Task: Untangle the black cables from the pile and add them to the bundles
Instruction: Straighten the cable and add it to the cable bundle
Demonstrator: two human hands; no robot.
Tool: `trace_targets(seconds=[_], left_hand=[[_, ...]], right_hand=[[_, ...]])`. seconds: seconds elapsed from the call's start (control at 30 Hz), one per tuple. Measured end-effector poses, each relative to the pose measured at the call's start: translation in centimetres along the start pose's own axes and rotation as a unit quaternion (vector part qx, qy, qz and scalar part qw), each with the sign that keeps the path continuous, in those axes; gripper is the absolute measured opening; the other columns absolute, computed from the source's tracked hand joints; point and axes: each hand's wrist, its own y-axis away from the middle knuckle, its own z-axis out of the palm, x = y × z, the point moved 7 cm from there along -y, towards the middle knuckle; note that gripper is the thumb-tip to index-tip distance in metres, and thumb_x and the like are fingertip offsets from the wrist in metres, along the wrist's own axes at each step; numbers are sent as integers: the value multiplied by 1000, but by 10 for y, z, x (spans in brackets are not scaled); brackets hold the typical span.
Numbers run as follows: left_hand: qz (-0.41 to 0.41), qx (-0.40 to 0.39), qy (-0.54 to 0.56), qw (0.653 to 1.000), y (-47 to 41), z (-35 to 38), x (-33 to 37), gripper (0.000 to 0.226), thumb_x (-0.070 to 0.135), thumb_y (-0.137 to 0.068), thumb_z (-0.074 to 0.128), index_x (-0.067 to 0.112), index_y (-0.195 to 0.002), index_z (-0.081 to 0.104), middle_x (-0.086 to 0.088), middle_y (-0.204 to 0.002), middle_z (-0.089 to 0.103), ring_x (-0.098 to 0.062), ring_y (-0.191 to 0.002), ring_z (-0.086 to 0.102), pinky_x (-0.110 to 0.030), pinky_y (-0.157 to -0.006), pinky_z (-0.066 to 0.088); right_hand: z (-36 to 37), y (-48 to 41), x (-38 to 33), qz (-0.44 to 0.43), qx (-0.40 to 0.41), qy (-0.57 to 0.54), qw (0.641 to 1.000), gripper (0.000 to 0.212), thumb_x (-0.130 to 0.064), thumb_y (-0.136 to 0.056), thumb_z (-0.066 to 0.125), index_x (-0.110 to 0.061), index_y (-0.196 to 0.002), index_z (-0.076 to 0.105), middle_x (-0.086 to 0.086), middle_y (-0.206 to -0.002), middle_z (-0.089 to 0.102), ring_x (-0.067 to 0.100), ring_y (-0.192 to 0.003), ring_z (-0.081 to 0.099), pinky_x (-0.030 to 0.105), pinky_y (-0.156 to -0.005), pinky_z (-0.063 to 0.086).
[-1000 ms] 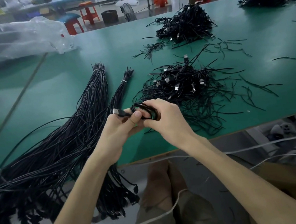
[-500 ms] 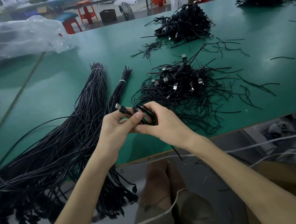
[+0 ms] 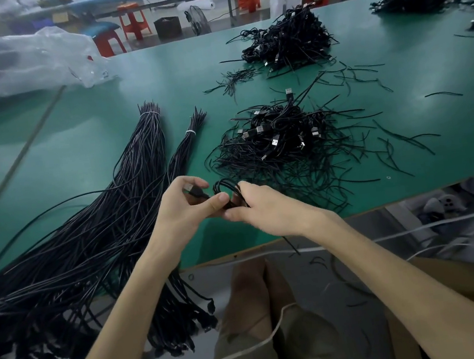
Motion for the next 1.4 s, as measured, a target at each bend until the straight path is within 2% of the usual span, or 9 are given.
trace_targets(seconds=[0.13, 0.57, 0.7, 0.8, 0.93, 1.07, 1.2, 1.3, 1.4], left_hand=[[19, -34, -33, 999, 0, 2, 6, 34, 29, -77, 82, 9, -102, 70, -20, -87, 75, -42, -84, 72, -44, -80, 62], [68, -83, -103, 989, 7, 8, 19, 2, 10, -97, 68, 7, -97, 68, -10, -85, 67, -15, -69, 69, -24, -66, 58], [157, -113, -322, 927, 5, 9, 27, 5, 23, -96, 71, 21, -100, 71, 3, -101, 56, -8, -85, 61, -16, -75, 44], [159, -175, -396, 887, 8, 21, 20, 23, 31, -103, 59, 19, -120, 67, 6, -105, 49, -13, -90, 56, -27, -86, 44], [193, -220, -526, 799, 19, 35, 11, 34, 37, -110, 36, 14, -128, 55, 7, -99, 39, -6, -74, 46, -44, -74, 51], [138, -211, -478, 842, 15, 27, 8, 51, 51, -102, 21, 13, -105, 56, 1, -92, 49, -24, -78, 56, -49, -78, 46], [135, -170, -437, 873, 13, 23, 4, 39, 46, -107, 28, 15, -91, 46, 0, -86, 49, -26, -75, 53, -52, -75, 45], [119, -60, -375, 918, 2, 3, 3, 42, 41, -109, 33, 11, -87, 50, -4, -79, 57, -29, -70, 55, -50, -68, 46], [62, 13, -289, 955, -11, -16, -6, 44, 40, -111, 33, 14, -82, 54, -3, -70, 54, -24, -62, 47, -40, -59, 38]], right_hand=[[2, 0, -3, -10, 5, 111, 994, 27, -40, -104, 54, -22, -93, 37, 2, -85, 53, 19, -69, 52, 37, -54, 33], [8, 10, -19, -115, 86, 306, 941, 24, -36, -107, 45, -17, -97, 33, 2, -77, 47, 32, -65, 46, 41, -62, 32], [15, 8, -14, -134, 64, 333, 931, 17, -30, -108, 40, -13, -107, 41, 13, -90, 65, 41, -79, 63, 43, -63, 34], [15, 8, -14, -135, 66, 319, 936, 16, -28, -107, 43, -13, -111, 43, 15, -94, 68, 40, -80, 64, 43, -64, 34], [8, 12, -15, -142, 84, 301, 939, 13, -28, -107, 41, -17, -102, 35, 11, -84, 65, 36, -66, 53, 40, -63, 30], [7, 14, -20, -154, 93, 321, 930, 14, -27, -109, 37, -18, -100, 30, 10, -82, 65, 36, -63, 52, 41, -61, 32], [2, 9, -24, -166, 116, 316, 927, 16, -30, -108, 47, -15, -109, 41, 5, -104, 64, 31, -93, 64, 43, -72, 45], [-14, 11, -22, -157, 221, 368, 890, 52, -38, -99, 62, -9, -139, 45, 8, -131, 51, 26, -120, 49, 38, -100, 42], [-37, 25, -19, -139, 351, 305, 874, 52, -31, -92, 74, -7, -132, 54, 10, -126, 52, 28, -116, 48, 38, -98, 40]])
